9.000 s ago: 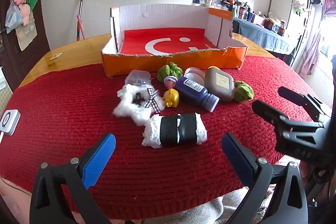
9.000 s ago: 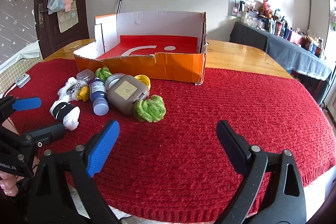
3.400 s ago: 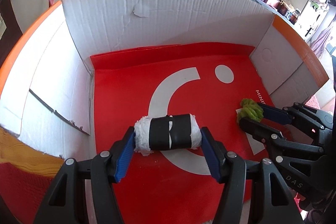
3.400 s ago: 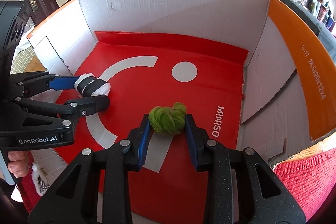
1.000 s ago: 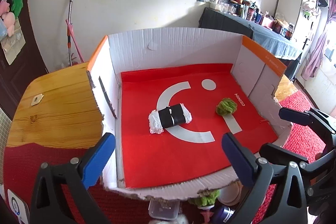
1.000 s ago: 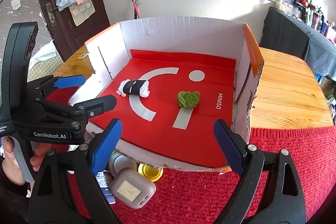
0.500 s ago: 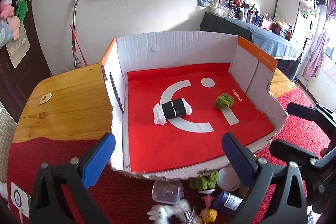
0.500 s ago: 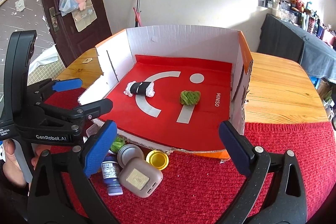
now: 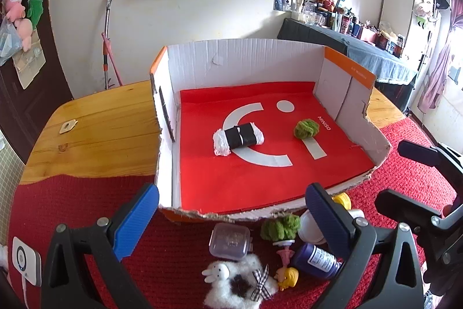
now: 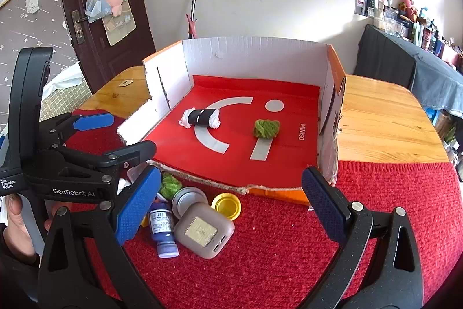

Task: Organize objects
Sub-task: 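Withdraw both grippers from the box back toward the remaining items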

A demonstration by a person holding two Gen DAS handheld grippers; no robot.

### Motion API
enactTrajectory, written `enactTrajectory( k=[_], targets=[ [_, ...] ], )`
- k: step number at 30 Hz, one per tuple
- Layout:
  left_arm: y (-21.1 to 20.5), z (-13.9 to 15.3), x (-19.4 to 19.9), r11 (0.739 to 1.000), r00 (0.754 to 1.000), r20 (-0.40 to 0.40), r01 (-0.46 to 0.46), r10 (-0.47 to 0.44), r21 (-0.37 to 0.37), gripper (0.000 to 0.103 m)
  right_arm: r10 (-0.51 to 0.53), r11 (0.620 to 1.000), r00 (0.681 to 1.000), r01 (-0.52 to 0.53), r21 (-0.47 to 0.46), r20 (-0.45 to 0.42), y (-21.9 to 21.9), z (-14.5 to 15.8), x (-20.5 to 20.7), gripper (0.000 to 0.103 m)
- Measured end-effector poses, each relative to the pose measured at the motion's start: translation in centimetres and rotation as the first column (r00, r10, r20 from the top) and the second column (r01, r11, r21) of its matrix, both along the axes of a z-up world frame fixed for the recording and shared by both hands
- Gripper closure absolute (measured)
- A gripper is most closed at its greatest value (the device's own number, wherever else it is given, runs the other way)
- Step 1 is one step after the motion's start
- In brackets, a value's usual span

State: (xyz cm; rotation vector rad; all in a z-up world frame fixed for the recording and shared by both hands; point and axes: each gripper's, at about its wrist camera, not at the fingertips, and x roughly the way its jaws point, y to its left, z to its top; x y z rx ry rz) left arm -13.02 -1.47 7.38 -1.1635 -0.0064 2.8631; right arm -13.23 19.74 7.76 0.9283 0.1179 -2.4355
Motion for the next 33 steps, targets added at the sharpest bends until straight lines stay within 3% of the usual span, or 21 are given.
enactTrajectory(
  k=[33],
  targets=[
    [0.4, -3.8, 3.4, 1.0, 0.998, 0.058, 0.008, -0.009, 0.011, 0.0, -0.006, 0.998, 0.998, 0.002, 0.057, 0.065, -0.1, -3.9, 2.4, 0.004]
  ],
)
